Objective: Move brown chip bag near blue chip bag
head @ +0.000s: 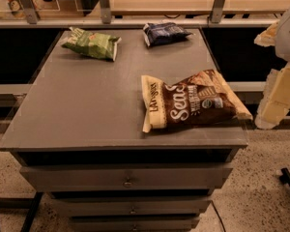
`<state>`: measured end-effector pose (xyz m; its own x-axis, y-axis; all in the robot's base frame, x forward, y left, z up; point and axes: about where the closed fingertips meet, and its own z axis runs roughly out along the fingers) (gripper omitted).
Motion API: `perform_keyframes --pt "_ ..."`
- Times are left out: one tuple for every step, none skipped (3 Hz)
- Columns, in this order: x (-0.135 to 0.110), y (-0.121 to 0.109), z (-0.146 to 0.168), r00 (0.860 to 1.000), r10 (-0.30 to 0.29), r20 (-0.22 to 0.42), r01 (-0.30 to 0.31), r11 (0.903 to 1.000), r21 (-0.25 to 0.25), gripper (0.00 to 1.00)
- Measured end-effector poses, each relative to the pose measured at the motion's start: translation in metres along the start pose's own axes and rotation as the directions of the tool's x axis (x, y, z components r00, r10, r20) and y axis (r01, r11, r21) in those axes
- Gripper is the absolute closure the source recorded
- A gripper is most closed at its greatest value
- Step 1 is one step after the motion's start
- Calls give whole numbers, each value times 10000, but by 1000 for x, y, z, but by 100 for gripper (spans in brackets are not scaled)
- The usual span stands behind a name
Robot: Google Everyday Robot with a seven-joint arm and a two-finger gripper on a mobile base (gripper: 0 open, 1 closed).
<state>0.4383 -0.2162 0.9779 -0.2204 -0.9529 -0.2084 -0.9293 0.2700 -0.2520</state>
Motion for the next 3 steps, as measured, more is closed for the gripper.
perform_keyframes --pt "0 -2 1 10000 17 -9 -17 10000 88 0" --pt "-1 -12 7 9999 0 -111 4 9994 352 0" --pt "-1 -26 22 9997 -140 -188 153 9973 715 0"
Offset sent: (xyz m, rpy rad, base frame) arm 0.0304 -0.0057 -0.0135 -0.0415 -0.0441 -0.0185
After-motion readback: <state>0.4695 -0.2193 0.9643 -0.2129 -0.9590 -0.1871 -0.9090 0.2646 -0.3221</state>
